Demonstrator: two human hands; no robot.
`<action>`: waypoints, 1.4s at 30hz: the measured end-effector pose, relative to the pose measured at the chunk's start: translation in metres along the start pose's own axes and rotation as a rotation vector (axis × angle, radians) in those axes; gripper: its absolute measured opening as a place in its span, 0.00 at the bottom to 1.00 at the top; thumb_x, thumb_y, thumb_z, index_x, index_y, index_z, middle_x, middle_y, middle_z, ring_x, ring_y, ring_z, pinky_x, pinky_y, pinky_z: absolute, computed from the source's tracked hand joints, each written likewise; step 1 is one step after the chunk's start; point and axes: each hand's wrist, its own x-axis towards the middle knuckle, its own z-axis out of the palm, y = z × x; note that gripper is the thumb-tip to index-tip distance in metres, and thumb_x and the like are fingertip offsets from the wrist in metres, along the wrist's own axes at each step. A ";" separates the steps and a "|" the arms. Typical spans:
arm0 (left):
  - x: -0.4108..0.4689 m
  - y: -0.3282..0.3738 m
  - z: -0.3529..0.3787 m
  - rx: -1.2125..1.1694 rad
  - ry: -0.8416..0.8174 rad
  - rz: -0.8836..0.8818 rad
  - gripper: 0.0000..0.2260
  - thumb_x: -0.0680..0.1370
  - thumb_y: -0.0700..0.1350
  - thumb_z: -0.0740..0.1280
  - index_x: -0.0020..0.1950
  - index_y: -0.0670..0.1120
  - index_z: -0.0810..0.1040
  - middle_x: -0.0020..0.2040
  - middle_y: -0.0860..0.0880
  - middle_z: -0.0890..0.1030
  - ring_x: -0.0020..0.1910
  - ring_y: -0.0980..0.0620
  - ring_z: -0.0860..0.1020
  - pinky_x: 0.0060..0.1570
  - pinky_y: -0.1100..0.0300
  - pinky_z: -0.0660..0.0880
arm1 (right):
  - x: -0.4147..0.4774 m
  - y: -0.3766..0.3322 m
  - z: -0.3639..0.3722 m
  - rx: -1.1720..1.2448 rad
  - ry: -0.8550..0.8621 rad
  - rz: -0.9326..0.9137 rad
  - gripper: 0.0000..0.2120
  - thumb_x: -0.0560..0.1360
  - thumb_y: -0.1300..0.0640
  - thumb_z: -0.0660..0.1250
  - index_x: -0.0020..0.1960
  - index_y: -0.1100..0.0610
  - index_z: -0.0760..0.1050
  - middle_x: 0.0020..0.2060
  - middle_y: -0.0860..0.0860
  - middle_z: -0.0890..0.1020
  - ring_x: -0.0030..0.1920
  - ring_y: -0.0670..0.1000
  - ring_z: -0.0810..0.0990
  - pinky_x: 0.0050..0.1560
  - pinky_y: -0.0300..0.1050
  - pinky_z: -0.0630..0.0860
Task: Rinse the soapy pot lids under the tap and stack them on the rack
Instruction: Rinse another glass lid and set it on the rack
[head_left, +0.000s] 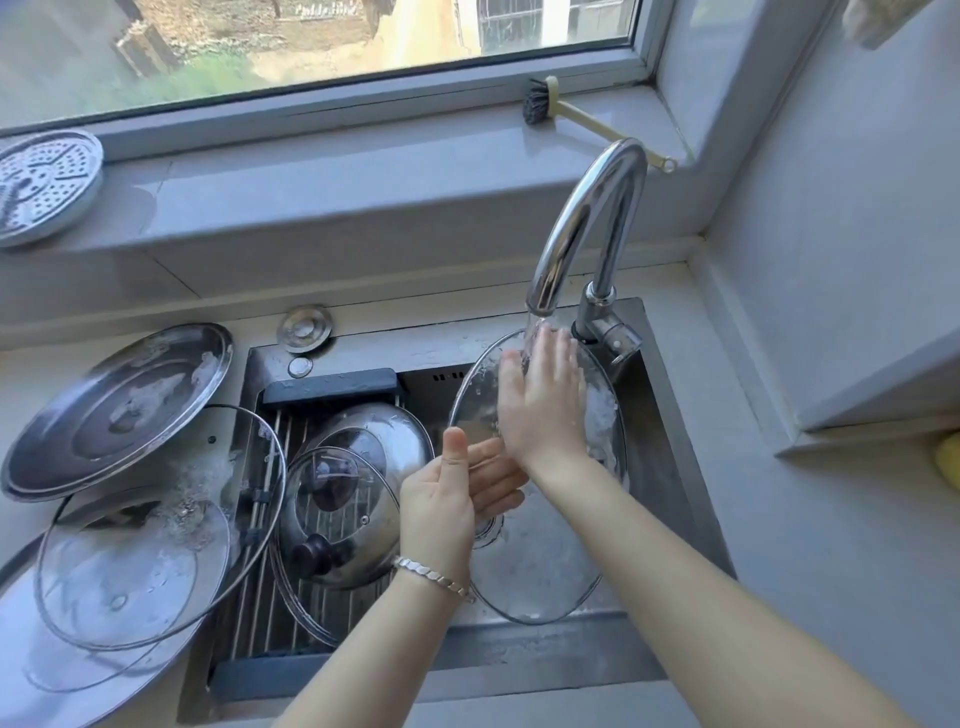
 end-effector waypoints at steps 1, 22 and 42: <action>0.002 0.000 -0.001 -0.005 0.040 0.000 0.20 0.78 0.52 0.56 0.39 0.40 0.79 0.27 0.48 0.82 0.27 0.52 0.81 0.27 0.62 0.79 | -0.011 -0.003 0.004 -0.045 -0.016 -0.071 0.32 0.79 0.41 0.40 0.76 0.57 0.38 0.76 0.53 0.39 0.75 0.49 0.36 0.74 0.45 0.34; 0.003 0.006 -0.022 -0.071 0.114 -0.026 0.21 0.78 0.55 0.55 0.44 0.38 0.76 0.32 0.43 0.84 0.32 0.47 0.84 0.32 0.58 0.81 | 0.040 0.023 -0.006 0.049 -0.329 0.045 0.32 0.80 0.41 0.47 0.76 0.55 0.41 0.76 0.52 0.40 0.76 0.50 0.37 0.74 0.51 0.38; 0.030 0.023 -0.032 -0.396 0.244 -0.012 0.24 0.79 0.60 0.51 0.47 0.41 0.74 0.32 0.47 0.84 0.33 0.52 0.84 0.31 0.63 0.80 | -0.062 0.047 0.024 -0.164 -0.074 -0.499 0.32 0.78 0.40 0.39 0.75 0.57 0.40 0.75 0.51 0.42 0.75 0.44 0.36 0.73 0.42 0.35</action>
